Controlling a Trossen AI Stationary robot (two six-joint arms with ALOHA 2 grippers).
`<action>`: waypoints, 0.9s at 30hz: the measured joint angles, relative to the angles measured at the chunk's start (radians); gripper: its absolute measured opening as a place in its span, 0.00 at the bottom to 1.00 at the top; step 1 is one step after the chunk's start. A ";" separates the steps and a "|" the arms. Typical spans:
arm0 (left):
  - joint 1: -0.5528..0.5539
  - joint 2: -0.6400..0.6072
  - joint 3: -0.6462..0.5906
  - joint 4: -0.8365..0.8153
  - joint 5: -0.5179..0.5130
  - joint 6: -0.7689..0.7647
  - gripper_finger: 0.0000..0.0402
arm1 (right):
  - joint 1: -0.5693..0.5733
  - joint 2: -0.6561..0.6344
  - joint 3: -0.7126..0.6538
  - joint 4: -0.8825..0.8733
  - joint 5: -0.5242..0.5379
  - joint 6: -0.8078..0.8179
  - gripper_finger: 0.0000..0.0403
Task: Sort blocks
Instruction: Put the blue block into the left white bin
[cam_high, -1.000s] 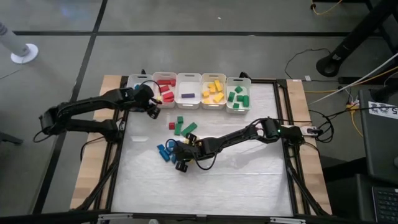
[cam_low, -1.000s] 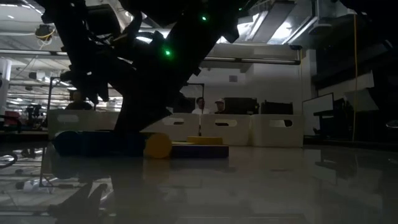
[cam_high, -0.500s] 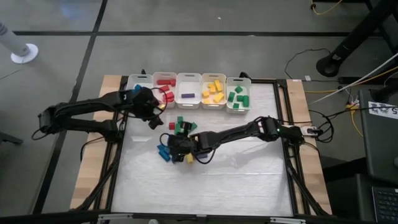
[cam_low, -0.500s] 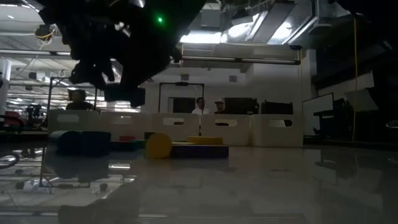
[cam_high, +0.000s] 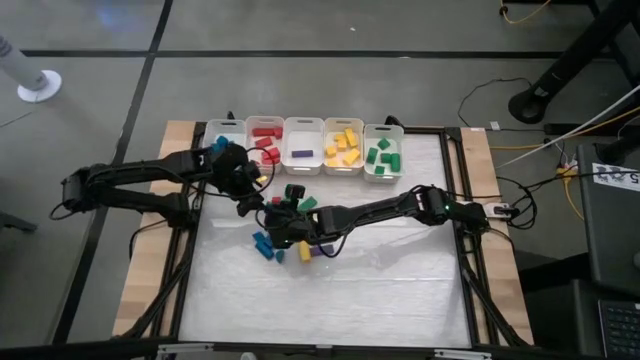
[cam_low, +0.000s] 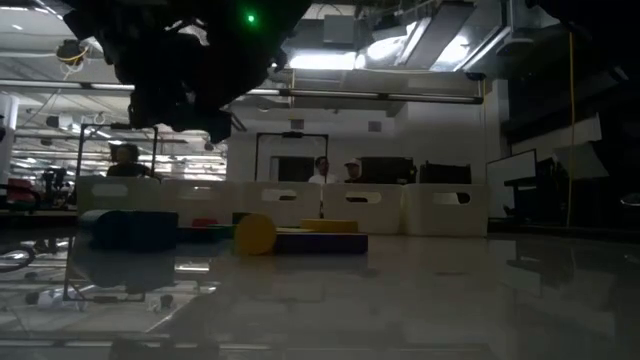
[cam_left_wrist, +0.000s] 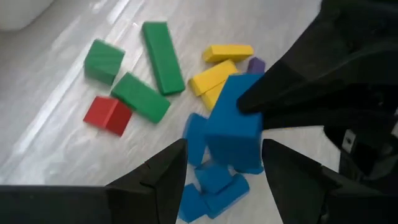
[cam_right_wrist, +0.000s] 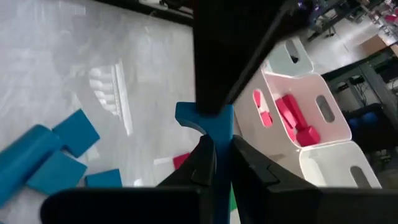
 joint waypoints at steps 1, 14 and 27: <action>-0.005 0.000 0.000 0.014 0.000 0.007 0.49 | 0.000 0.000 0.000 0.011 0.000 -0.004 0.09; -0.049 0.000 0.000 0.048 0.001 0.020 0.49 | 0.001 0.000 0.000 0.075 -0.001 -0.081 0.10; -0.056 0.000 0.003 0.000 0.021 0.096 0.28 | 0.001 0.000 0.000 0.071 -0.037 -0.085 0.10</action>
